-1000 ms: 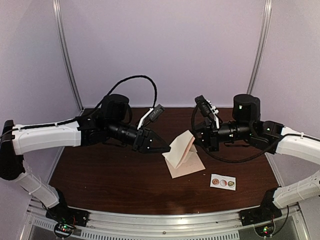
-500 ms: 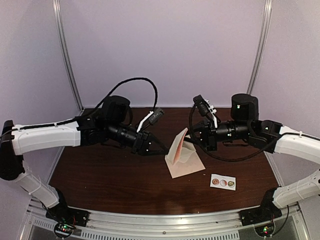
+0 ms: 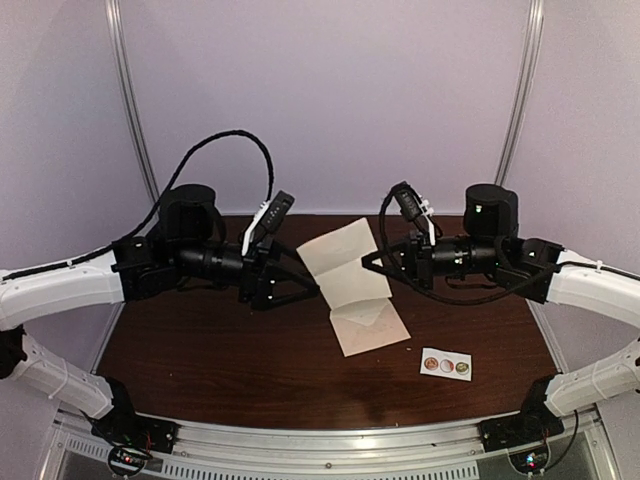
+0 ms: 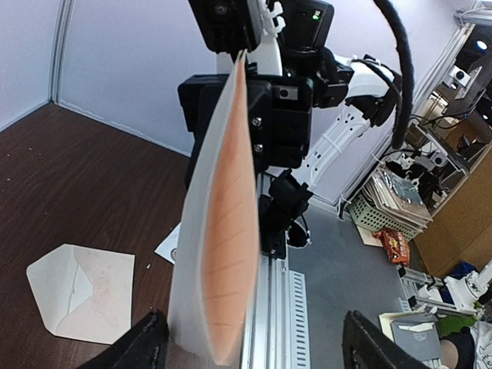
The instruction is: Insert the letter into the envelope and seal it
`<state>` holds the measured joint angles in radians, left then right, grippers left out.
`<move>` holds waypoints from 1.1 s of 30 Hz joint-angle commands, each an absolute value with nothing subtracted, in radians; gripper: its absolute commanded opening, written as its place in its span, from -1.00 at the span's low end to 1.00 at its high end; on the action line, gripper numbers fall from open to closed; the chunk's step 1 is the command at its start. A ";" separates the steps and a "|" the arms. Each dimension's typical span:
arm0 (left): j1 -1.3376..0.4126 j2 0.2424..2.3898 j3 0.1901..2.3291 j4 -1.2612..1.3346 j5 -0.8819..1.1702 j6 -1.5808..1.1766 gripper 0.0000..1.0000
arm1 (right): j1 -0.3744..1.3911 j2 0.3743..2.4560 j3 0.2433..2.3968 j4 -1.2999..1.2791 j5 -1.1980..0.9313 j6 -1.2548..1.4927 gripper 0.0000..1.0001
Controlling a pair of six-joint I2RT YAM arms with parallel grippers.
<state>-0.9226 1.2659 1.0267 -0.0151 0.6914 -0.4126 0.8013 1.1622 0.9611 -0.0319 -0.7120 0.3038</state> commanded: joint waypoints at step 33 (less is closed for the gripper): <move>-0.919 1.241 0.890 0.308 0.575 -0.492 -0.42 | 0.798 1.133 0.807 0.213 -0.841 0.483 -1.00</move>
